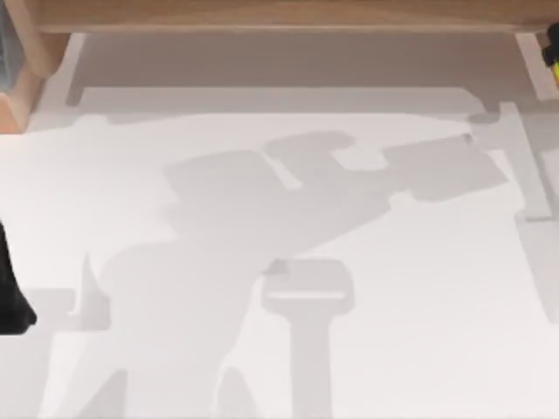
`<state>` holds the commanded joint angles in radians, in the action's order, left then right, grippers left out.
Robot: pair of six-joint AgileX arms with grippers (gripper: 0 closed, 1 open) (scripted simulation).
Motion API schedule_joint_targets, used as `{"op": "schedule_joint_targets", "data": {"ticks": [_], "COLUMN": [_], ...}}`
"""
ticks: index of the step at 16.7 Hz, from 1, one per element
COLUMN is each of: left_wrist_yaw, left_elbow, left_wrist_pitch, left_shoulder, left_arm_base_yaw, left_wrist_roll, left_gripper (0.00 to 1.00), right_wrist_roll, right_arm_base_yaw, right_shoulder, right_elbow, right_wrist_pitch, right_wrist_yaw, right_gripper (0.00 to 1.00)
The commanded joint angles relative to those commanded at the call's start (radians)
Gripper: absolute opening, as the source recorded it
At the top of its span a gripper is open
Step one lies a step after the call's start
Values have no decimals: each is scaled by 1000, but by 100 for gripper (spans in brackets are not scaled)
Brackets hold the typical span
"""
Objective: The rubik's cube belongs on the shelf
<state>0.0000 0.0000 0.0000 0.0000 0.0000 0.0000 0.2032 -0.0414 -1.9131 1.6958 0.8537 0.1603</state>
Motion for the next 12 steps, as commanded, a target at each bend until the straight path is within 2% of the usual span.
{"op": "schedule_joint_targets", "data": {"ticks": [3, 7, 12], "left_wrist_yaw": [0, 0, 0], "left_elbow": [0, 0, 0], "left_wrist_pitch": [0, 0, 0], "left_shoulder": [0, 0, 0], "left_arm_base_yaw": [0, 0, 0], "left_wrist_roll": [0, 0, 0], "left_gripper": [100, 100, 100], "right_wrist_roll": [37, 58, 37], "right_arm_base_yaw": [-180, -407, -605], "right_shoulder": [11, -30, -97], "right_elbow": [-196, -404, -577], "right_wrist_pitch": [-283, -756, -1375], "right_wrist_yaw": [55, 139, 253], "right_gripper": [0, 0, 0]}}
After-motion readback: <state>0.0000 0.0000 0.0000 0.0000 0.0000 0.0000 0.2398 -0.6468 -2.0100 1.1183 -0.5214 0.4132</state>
